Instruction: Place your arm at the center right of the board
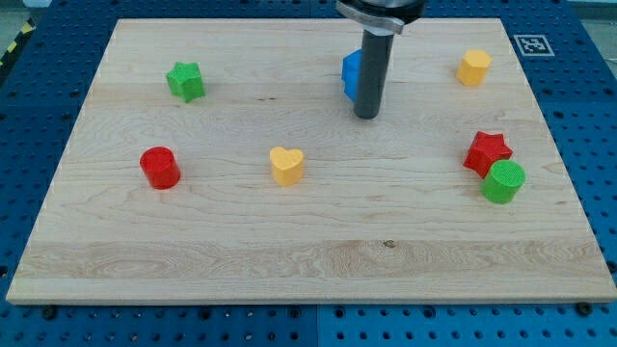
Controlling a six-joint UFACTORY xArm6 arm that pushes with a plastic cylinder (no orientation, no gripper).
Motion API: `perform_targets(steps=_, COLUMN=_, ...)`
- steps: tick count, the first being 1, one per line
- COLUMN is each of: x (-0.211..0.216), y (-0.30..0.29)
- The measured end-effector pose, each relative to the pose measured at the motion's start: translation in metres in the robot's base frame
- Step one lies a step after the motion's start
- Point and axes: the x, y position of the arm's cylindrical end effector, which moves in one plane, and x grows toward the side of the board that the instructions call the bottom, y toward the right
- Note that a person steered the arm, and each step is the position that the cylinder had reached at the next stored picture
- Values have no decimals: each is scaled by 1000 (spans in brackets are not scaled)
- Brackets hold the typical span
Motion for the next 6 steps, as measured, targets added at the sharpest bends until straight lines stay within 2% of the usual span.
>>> perform_targets(steps=4, x=9, y=8)
perform_targets(steps=5, x=15, y=27)
perform_targets(steps=6, x=16, y=86)
